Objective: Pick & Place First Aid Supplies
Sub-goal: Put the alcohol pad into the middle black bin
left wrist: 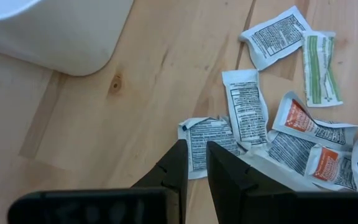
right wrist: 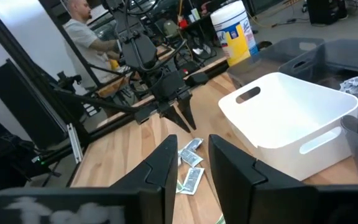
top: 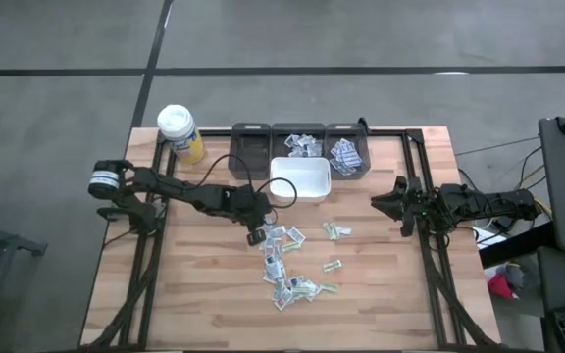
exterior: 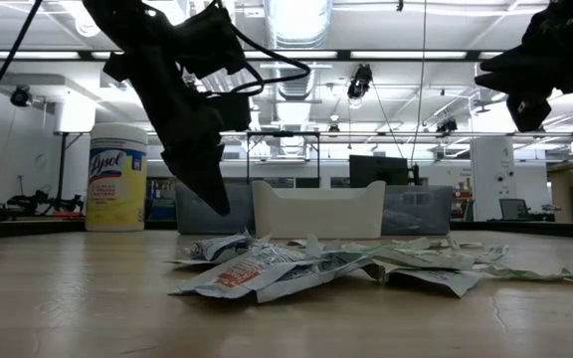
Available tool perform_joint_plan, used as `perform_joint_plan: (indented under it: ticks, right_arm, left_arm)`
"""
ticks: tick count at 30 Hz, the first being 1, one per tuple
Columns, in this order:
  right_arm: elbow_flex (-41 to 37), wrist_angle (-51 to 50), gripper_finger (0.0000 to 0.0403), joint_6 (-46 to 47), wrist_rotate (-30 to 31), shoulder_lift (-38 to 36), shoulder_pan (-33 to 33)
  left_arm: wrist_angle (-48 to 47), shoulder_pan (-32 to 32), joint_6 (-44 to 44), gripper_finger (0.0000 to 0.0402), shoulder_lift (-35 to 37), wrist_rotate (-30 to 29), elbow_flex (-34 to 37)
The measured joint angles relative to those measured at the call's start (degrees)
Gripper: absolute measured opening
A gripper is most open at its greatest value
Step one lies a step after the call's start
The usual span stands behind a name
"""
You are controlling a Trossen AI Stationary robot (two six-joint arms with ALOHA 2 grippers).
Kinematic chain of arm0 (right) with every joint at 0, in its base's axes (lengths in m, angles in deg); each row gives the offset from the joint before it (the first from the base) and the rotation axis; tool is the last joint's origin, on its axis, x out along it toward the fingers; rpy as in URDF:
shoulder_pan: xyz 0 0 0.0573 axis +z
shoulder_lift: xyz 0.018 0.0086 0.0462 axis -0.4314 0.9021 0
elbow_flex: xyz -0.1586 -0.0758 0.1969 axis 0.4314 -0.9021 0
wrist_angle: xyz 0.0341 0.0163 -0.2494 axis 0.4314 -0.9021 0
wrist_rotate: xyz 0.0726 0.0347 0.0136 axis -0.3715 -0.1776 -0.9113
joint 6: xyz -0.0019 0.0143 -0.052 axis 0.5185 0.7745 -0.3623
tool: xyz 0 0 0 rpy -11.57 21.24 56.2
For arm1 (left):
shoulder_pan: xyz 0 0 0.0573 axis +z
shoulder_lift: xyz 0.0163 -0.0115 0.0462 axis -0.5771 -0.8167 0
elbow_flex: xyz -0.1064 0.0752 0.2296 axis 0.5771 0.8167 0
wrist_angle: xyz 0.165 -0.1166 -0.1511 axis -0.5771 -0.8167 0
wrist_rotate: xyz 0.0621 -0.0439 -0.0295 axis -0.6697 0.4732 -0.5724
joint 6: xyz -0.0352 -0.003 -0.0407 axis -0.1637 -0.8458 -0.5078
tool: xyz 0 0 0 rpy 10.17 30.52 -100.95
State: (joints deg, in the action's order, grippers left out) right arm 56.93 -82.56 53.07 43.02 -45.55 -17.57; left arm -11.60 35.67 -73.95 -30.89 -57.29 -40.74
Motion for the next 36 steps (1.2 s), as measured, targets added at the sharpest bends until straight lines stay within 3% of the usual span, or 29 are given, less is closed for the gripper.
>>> perform_joint_plan:
  ticks: [12, 20, 36]
  right_arm:
    - [0.0, 0.0, 0.0075, 0.0, -0.09, 0.0, 0.0]
    - [0.0, 0.0, 0.0065, 0.0, -0.11, 0.0, 0.0]
    - [0.02, 0.0, 0.0088, 0.0, -0.07, 0.02, 0.0]
  left_arm:
    - [2.85, 0.11, -0.05, 0.0057, -1.66, 1.37, 0.2]
    - [3.57, 1.35, -1.67, 0.0107, -4.4, 1.52, -0.01]
    - [3.22, 2.1, -2.34, 0.012, -7.23, 0.89, 0.16]
